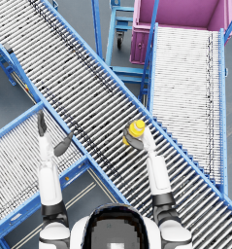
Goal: Pick up the oil and place it on the left assembly line, put the cola on the right, and keep Sprite still
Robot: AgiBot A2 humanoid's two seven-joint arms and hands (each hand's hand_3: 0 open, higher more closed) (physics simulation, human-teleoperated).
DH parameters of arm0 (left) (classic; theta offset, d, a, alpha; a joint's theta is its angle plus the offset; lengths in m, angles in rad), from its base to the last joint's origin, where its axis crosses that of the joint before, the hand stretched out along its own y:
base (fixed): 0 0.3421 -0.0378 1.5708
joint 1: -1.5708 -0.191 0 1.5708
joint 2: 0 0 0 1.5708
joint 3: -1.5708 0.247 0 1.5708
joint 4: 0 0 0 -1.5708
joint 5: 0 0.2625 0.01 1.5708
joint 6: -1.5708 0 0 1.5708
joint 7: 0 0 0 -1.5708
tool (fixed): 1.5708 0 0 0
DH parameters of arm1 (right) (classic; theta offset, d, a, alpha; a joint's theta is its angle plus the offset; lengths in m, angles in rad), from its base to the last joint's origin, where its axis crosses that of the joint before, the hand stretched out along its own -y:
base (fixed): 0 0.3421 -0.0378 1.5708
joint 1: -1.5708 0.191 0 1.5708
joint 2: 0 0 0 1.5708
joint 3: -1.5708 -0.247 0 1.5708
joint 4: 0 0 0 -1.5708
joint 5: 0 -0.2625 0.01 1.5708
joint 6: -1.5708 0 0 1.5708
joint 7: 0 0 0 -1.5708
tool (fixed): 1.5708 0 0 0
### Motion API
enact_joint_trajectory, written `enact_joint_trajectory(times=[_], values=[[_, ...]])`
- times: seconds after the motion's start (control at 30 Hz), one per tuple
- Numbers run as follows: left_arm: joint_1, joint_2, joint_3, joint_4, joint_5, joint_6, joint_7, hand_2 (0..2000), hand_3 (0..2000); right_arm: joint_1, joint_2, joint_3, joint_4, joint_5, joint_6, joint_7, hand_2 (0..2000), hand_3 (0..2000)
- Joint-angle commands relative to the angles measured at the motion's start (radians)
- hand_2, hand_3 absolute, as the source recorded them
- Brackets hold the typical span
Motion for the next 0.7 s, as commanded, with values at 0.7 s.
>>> enact_joint_trajectory(times=[0.7], values=[[0.007,0.062,0.412,0.02,0.201,0.0,0.0,0,0,0.221,-0.011,0.31,0.178,0.0,0.03,-0.005,2000,2000]])
